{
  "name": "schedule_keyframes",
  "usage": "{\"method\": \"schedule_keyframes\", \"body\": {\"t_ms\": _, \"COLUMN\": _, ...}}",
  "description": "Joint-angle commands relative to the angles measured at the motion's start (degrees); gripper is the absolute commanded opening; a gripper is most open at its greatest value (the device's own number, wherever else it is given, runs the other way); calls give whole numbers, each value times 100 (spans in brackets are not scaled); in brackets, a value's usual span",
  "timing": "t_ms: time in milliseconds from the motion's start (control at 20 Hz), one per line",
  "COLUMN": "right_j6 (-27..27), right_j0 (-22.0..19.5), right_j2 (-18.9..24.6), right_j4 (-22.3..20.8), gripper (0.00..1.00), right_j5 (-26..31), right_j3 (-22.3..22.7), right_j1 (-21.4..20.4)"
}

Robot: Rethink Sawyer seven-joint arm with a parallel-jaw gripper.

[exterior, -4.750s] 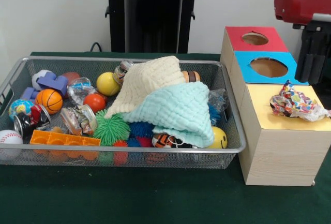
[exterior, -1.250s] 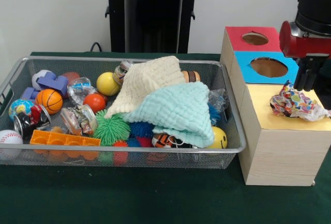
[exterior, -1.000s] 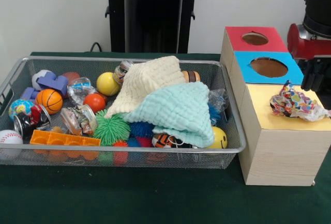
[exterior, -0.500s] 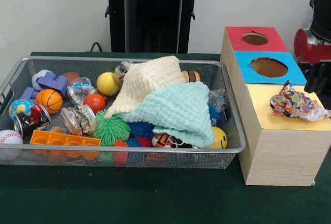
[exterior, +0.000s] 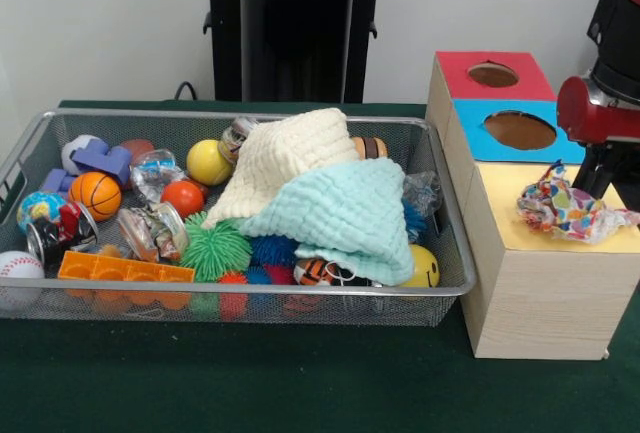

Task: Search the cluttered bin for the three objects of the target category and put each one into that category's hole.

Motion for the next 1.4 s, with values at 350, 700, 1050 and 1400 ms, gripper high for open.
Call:
{"method": "schedule_keyframes", "body": {"t_ms": 350, "right_j6": 1387, "right_j0": -52, "right_j2": -111, "right_j4": -145, "gripper": 0, "right_j5": -500, "right_j3": 86, "right_j1": 502}}
{"method": "schedule_keyframes", "body": {"t_ms": 700, "right_j6": 1431, "right_j0": -20, "right_j2": -161, "right_j4": -46, "gripper": 0, "right_j5": -339, "right_j3": 83, "right_j1": 475}}
{"method": "schedule_keyframes", "body": {"t_ms": 1050, "right_j6": 1404, "right_j0": -74, "right_j2": -33, "right_j4": 35, "gripper": 0, "right_j5": -460, "right_j3": 187, "right_j1": 488}}
{"method": "schedule_keyframes", "body": {"t_ms": 1400, "right_j6": 1207, "right_j0": -287, "right_j2": 254, "right_j4": 52, "gripper": 0, "right_j5": -1171, "right_j3": 248, "right_j1": 778}}
